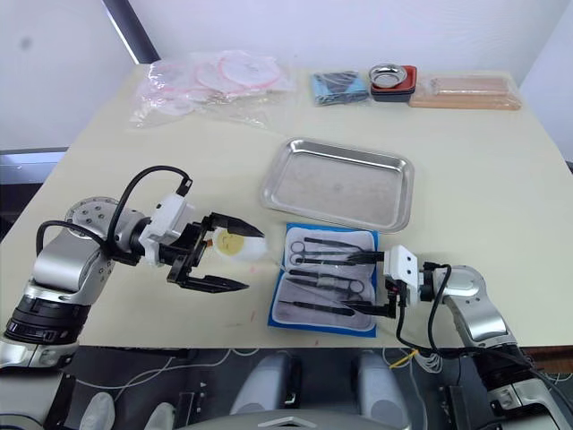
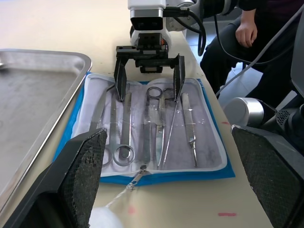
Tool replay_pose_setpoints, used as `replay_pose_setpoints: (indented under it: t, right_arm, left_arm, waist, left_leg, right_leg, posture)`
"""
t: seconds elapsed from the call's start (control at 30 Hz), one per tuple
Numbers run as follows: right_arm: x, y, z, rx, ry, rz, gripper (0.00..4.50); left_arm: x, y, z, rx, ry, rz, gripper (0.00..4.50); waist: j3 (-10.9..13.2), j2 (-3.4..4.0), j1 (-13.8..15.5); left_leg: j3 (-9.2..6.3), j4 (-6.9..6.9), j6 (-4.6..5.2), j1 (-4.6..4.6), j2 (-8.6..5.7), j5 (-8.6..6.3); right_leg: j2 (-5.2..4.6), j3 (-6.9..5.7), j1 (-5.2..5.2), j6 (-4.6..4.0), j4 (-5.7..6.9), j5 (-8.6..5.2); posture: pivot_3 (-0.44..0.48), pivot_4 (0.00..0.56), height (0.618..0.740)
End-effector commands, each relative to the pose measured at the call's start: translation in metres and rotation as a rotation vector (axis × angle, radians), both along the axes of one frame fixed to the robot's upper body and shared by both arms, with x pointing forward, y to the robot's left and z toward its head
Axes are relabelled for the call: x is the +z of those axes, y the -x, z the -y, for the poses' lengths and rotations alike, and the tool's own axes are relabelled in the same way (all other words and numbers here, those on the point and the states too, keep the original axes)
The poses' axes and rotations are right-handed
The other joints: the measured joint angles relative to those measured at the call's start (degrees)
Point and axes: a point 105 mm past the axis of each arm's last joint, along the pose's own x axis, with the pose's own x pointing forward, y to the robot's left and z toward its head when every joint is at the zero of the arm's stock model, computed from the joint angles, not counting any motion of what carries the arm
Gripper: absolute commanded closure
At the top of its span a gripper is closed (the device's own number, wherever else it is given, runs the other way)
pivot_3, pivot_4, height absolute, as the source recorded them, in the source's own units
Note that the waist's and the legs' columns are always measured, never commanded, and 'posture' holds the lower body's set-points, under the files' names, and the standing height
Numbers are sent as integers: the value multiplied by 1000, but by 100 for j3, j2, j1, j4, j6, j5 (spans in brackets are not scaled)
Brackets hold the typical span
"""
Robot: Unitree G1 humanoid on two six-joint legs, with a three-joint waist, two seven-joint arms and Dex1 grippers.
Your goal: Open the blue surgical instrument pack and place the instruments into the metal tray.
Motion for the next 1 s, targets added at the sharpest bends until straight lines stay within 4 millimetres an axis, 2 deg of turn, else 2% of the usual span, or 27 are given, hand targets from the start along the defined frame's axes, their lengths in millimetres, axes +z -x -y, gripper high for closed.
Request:
replay_pose_setpoints:
  t: [0.03, 0.27, 0.43, 0.57, 0.77, 0.8, 0.87, 0.93, 1.0]
  right_arm:
    - [-29, 7, 12, -11, 116, -89, 0]
    - [-46, 16, 15, -14, 185, -208, 0]
    - [-49, 16, 12, -28, 185, -225, 0]
    - [-50, 16, 11, -35, 180, -226, 0]
    - [-48, 13, 8, -36, 163, -210, 0]
    - [-47, 11, 7, -40, 157, -203, 0]
    - [-47, 10, 5, -41, 153, -198, 0]
    - [-47, 9, 4, -41, 153, -200, 0]
    - [-48, 9, 4, -39, 153, -199, 0]
  left_arm:
    - [4, 5, 2, -28, 3, 21, 64]
    - [2, 1, -2, -3, 7, 13, 64]
    - [3, -5, -2, 21, 25, 14, 64]
    - [4, -17, -2, 44, 35, 42, 64]
    - [-5, -39, 8, 66, 19, 51, 64]
    - [-9, -43, 11, 57, 12, 53, 635]
    - [-13, -47, 17, 34, 12, 50, 993]
    - [-15, -55, 28, 40, 35, 49, 1778]
    - [-21, -60, 35, 9, 4, 57, 1915]
  waist:
    - [-2, -3, 3]
    - [-9, -12, 9]
    - [-22, -28, 14]
    - [-22, -29, 15]
    - [-29, -40, 14]
    - [-32, -44, 10]
    - [-32, -45, 6]
    - [-32, -48, -6]
    - [-33, -48, -4]
  left_leg:
    - [-1, 1, 0, 0, 0, 0]
    - [0, 2, 0, 24, 0, 0]
    - [-4, 1, 0, 44, 1, 0]
    - [-3, 0, 0, 88, 1, 0]
    - [-2, 0, 0, 95, -1, 0]
    - [-3, 0, 0, 93, -2, 0]
    - [-1, 0, 0, 93, -3, 0]
    - [1, 0, 0, 93, -3, 0]
    - [1, 1, 0, 93, -3, 0]
  right_leg:
    - [0, 0, 1, 0, 0, 0]
    - [0, 0, 21, 0, 0, 0]
    - [0, -4, 46, 0, -6, -1]
    - [-1, -4, 93, -1, -9, -3]
    - [2, -2, 98, -1, -9, -3]
    - [3, -3, 98, 0, -9, -2]
    - [4, -2, 97, 0, -9, -2]
    - [5, 1, 96, -1, -9, -2]
    - [12, 2, 96, -1, -8, -1]
  posture:
    - [0, 150, 740]
    - [0, 150, 740]
    - [0, 150, 740]
    - [0, 150, 740]
    - [0, 150, 740]
    - [0, 150, 740]
    - [0, 150, 740]
    - [0, 150, 740]
    - [0, 150, 740]
